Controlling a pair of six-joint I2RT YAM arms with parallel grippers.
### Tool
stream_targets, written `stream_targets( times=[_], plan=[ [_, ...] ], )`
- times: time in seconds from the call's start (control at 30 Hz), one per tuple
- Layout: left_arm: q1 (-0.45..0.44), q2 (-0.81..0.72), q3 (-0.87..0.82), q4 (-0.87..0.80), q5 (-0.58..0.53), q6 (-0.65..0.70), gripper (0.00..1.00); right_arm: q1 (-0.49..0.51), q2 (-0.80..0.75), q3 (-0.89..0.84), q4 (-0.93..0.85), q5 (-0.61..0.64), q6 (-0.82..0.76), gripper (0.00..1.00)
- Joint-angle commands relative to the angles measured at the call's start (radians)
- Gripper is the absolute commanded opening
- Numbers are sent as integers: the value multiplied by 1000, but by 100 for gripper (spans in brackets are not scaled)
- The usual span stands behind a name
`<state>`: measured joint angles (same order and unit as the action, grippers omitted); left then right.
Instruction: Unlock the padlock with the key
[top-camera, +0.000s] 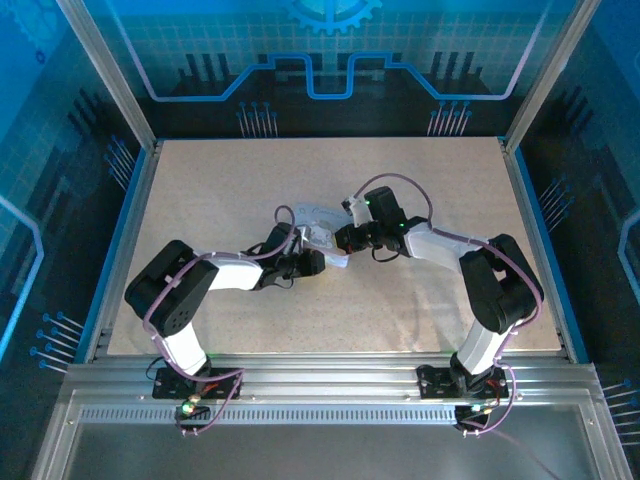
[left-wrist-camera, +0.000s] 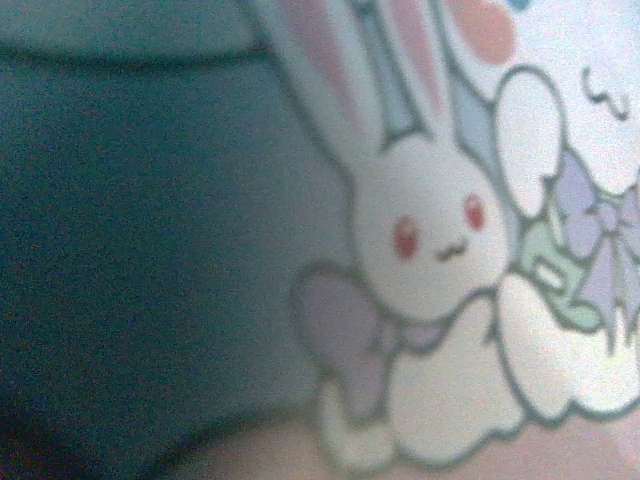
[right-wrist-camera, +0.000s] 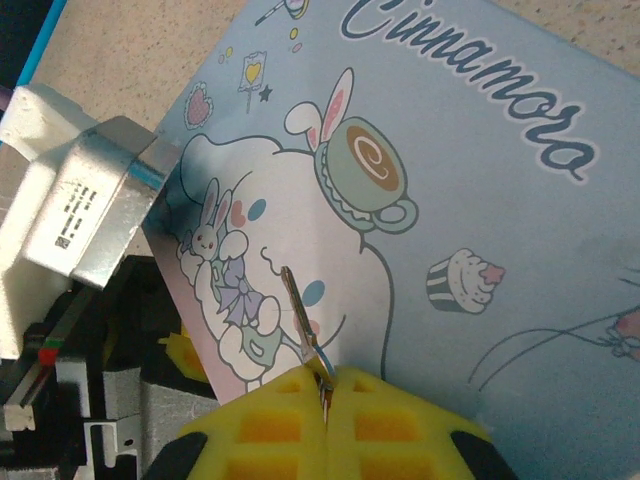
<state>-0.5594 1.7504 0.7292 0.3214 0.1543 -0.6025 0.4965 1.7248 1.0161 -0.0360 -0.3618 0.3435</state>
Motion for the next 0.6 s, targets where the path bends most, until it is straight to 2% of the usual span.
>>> stream_targets(
  times=[0.0,0.37,0.57],
  plan=[
    [-8,50,33,-3,-28,7,29,17,4,4,-45,0,3,0],
    [-20,-54,17,-34,36,-48,27,20,-217,-122,61,-35,-76,0],
    [-18,-122,3,-80,66,-124,27,36,-294,-279,103,-60,-123,0]
  ],
)
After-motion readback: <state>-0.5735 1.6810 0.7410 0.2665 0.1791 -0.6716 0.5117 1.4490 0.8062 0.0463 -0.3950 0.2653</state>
